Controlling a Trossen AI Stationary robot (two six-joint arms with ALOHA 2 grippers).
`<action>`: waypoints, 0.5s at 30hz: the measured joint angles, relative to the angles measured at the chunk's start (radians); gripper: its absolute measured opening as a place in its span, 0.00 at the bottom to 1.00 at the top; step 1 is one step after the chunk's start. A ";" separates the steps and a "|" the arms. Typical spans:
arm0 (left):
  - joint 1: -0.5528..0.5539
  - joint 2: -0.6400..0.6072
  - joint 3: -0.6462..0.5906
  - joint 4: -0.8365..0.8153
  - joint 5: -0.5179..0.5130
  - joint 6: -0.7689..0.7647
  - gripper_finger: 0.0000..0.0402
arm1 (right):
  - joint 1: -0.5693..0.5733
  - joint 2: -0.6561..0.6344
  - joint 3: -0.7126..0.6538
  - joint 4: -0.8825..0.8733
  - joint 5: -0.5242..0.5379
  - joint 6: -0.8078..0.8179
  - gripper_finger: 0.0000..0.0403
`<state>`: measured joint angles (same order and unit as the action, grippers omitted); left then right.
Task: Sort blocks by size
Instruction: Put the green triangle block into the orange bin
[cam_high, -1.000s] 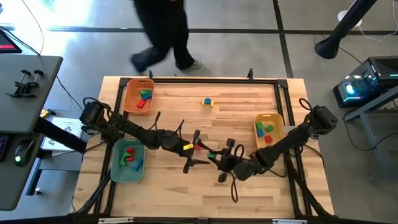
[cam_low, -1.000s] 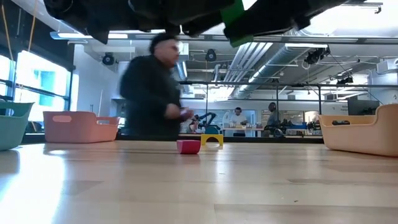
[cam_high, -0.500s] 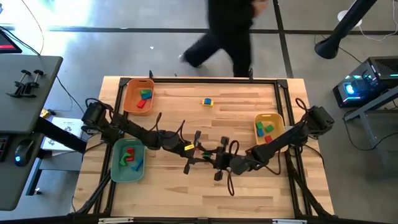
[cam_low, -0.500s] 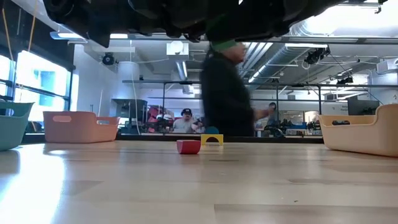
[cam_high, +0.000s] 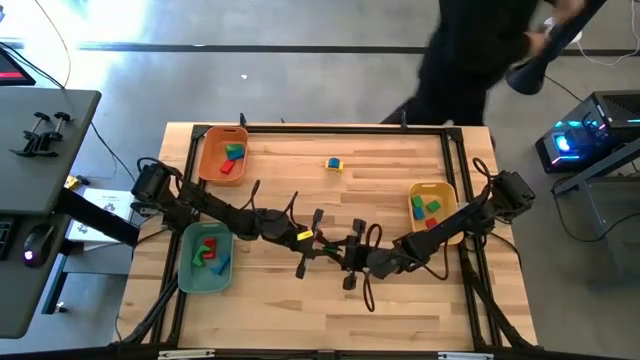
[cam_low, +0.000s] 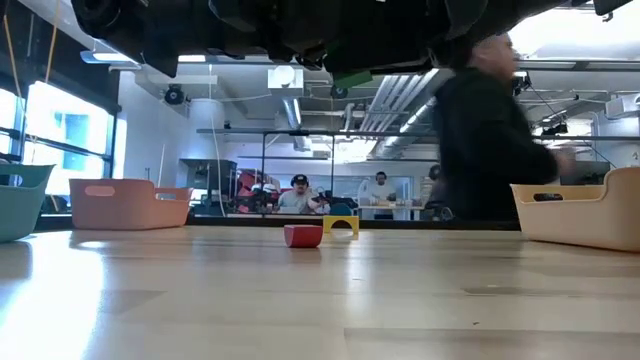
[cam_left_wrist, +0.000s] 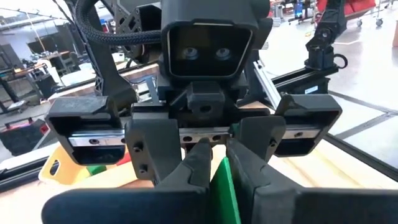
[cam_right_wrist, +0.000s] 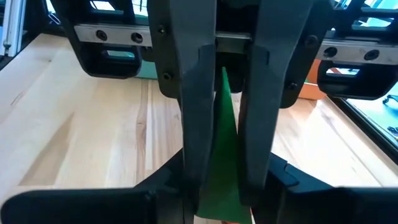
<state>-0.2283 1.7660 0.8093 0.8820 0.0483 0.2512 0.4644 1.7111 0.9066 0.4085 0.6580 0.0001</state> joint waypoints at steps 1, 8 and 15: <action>0.000 0.000 0.000 0.000 0.001 0.001 0.04 | 0.000 0.000 0.000 0.000 -0.002 0.000 0.25; 0.000 0.000 0.001 -0.015 -0.004 0.013 0.05 | 0.000 0.000 0.000 0.003 -0.009 0.030 0.28; 0.000 -0.023 0.001 -0.103 -0.022 0.016 0.05 | 0.003 0.000 0.001 -0.019 0.026 0.004 0.48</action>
<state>-0.2287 1.7426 0.8104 0.7788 0.0261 0.2667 0.4677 1.7107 0.9077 0.3893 0.6842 0.0041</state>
